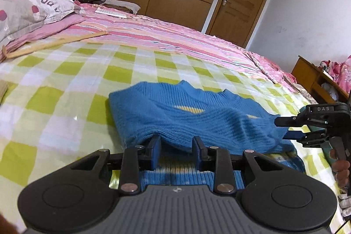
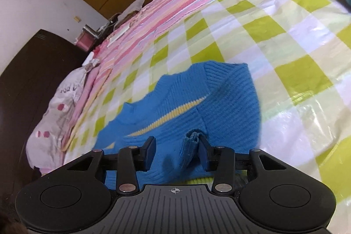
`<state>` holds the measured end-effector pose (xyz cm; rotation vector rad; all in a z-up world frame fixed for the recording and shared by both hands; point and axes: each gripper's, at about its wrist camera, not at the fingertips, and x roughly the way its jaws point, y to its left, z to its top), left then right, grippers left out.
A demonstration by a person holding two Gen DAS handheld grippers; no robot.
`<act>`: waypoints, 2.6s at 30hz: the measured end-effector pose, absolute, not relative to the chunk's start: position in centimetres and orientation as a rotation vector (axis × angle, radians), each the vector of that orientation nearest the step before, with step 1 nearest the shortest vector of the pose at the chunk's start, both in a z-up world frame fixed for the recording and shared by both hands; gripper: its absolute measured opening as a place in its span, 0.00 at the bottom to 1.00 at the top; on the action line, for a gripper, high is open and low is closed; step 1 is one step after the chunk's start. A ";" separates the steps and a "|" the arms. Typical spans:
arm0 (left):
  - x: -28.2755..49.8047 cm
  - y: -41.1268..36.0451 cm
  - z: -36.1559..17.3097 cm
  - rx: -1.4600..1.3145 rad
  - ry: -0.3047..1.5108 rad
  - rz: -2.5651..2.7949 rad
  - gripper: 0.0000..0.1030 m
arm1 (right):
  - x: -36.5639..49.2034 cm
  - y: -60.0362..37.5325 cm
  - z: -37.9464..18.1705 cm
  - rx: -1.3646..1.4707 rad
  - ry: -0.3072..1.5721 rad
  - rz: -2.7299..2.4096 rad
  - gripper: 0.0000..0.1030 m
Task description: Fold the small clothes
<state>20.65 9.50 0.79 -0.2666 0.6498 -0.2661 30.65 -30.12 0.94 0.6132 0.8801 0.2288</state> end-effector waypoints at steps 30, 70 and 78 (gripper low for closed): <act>20.6 9.8 1.4 -0.224 0.618 -0.239 0.39 | 26.3 -33.4 0.7 0.799 0.838 0.194 0.55; 22.6 8.4 -0.3 -0.113 0.721 -0.232 0.40 | 28.3 -31.2 -0.2 0.566 0.886 0.153 0.11; 23.3 9.6 0.5 -0.101 0.717 -0.136 0.40 | 28.1 -31.8 2.7 0.527 0.790 0.100 0.15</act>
